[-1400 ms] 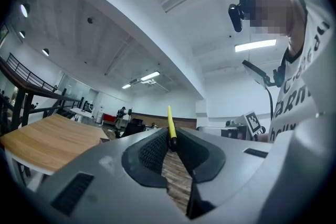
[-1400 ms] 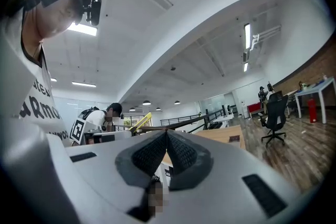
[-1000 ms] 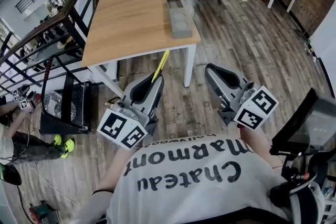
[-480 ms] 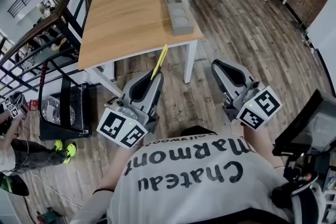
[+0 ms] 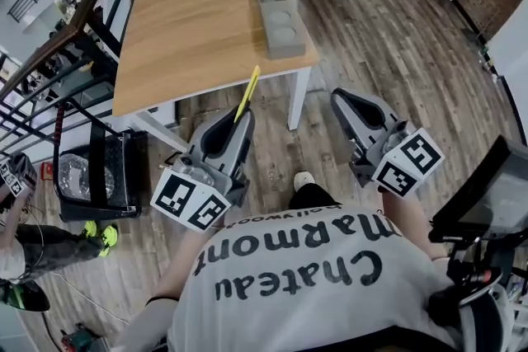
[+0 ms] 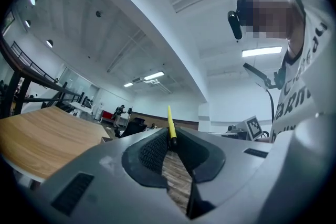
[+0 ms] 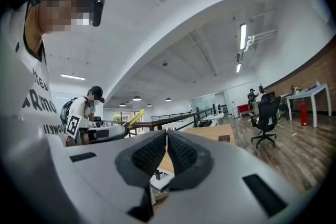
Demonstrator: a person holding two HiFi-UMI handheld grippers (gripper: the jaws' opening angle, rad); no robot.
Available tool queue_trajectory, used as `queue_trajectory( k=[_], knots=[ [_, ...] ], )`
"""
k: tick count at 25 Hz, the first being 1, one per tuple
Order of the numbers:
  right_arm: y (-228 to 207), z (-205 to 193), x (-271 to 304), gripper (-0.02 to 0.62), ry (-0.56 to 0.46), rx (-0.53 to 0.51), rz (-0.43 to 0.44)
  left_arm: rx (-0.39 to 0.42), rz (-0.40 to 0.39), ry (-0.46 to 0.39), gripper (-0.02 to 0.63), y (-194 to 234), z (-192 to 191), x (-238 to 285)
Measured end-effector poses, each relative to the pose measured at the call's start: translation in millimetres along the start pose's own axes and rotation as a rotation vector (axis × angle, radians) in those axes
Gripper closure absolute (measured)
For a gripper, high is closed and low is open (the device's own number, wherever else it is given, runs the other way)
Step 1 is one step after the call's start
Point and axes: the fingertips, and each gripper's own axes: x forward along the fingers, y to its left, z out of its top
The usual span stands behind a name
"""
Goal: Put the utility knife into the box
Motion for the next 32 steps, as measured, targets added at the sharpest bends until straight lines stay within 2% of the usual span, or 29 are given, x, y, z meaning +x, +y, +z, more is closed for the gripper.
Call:
queue_trajectory(
  k=[5,11,18,26,32],
  knots=[
    [-25.8,-8.0,15.3,0.585,0.037,0.008,0.034,0.018,0.015,0.001,0.563,17.6,-6.7,23.2],
    [-108.6,1.1,49.6,0.584,0.063,0.023,0.052,0.021,0.074,0.028,0.563,56.4,-15.0,99.6],
    [-177.7,5.3,78.9,0.586,0.069,0.037,0.065,0.011,0.155,0.083,0.563,96.4,-37.1,147.5],
    [-232.7,6.2,101.7,0.586,0.079,0.054,0.113,-0.001,0.177,0.115,0.563,111.5,-56.0,196.0],
    [-250.0,0.8,110.6,0.586,0.092,0.066,0.134,-0.001,0.189,0.129,0.563,120.0,-61.9,212.2]
  ],
)
